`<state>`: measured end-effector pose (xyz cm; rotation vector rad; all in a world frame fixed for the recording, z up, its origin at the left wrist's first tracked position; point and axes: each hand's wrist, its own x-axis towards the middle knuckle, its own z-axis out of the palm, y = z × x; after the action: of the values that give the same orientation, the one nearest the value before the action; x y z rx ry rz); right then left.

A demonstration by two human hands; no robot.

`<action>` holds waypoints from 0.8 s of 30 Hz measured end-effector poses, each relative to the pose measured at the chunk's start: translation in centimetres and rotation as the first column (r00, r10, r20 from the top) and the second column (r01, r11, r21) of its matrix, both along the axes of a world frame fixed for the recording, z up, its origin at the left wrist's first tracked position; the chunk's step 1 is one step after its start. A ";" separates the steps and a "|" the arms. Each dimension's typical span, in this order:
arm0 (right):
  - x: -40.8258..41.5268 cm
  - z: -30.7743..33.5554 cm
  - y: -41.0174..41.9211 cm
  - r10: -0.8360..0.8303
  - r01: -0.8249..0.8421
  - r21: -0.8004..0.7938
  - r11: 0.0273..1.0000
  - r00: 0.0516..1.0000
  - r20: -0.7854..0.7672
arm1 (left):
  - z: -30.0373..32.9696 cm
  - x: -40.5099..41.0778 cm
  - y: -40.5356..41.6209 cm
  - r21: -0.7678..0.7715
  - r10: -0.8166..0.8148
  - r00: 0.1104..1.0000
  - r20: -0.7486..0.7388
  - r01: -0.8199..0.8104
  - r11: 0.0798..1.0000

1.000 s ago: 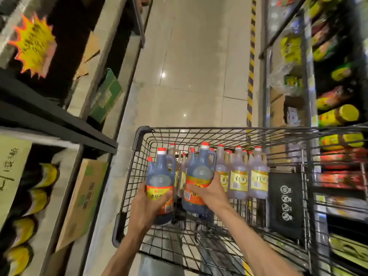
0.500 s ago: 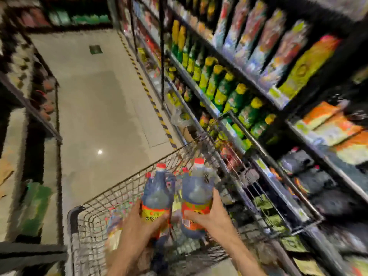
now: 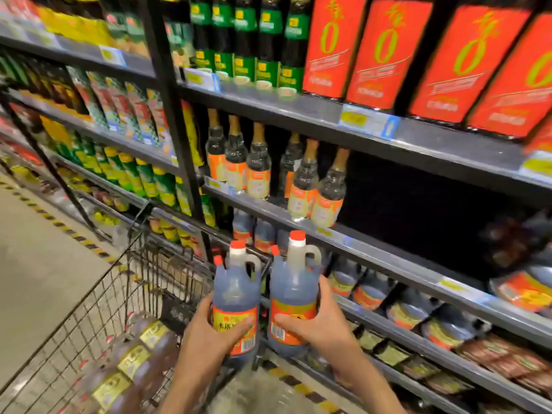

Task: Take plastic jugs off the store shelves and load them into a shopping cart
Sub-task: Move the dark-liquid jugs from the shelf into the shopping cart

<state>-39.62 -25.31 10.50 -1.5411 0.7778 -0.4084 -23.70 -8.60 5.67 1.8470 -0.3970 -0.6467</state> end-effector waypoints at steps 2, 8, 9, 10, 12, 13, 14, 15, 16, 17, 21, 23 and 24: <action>-4.6 1.3 -1.3 -0.056 0.056 -0.002 0.998 0.998 0.020 | 1.1 -3.4 -3.1 -0.036 -0.049 0.999 -0.019 0.048 0.998; -15.8 3.4 -5.1 -0.210 0.210 -0.017 0.978 0.978 0.007 | 3.3 -11.4 -11.7 -0.082 -0.238 0.971 0.016 0.239 0.968; -17.3 3.5 -5.6 -0.237 0.237 -0.025 0.971 0.972 0.008 | 3.7 -12.6 -13.2 -0.097 -0.266 0.964 0.024 0.267 0.959; -18.6 3.6 -6.0 -0.256 0.256 -0.028 0.966 0.967 0.007 | 4.4 -13.8 -14.5 -0.109 -0.292 0.956 0.034 0.294 0.949; -20.9 3.7 -6.9 -0.301 0.301 -0.012 0.954 0.954 0.017 | 5.4 -15.5 -17.2 -0.124 -0.359 0.931 0.065 0.364 0.923; -21.8 3.6 -7.3 -0.324 0.324 -0.003 0.946 0.946 0.024 | 5.7 -16.2 -18.5 -0.131 -0.392 0.917 0.077 0.399 0.907; -22.6 3.5 -7.8 -0.344 0.344 0.002 0.939 0.939 0.027 | 6.1 -16.8 -19.9 -0.147 -0.421 0.904 0.080 0.428 0.892; -23.3 3.3 -8.2 -0.364 0.364 0.009 0.931 0.931 0.025 | 6.1 -17.1 -21.3 -0.155 -0.450 0.889 0.081 0.457 0.876; -23.9 3.1 -8.7 -0.381 0.381 0.016 0.924 0.924 0.023 | 6.6 -17.5 -22.6 -0.158 -0.474 0.877 0.080 0.481 0.863; -24.3 2.9 -9.1 -0.396 0.396 0.019 0.918 0.918 0.020 | 6.9 -17.8 -24.0 -0.162 -0.489 0.868 0.082 0.496 0.853; -25.5 2.5 -10.8 -0.447 0.447 0.029 0.894 0.895 -0.017 | 8.6 -18.9 -29.9 -0.184 -0.553 0.821 0.139 0.570 0.801; -25.6 2.3 -11.4 -0.465 0.466 0.037 0.884 0.885 -0.025 | 9.0 -19.1 -32.6 -0.185 -0.569 0.800 0.192 0.599 0.779; -25.6 2.2 -11.7 -0.477 0.478 0.038 0.877 0.878 -0.030 | 9.2 -19.2 -33.8 -0.184 -0.570 0.793 0.214 0.606 0.774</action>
<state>-65.20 -37.02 12.67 -1.3009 1.1820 -0.7352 -42.90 -42.43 14.85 1.5227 -1.1416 -0.8392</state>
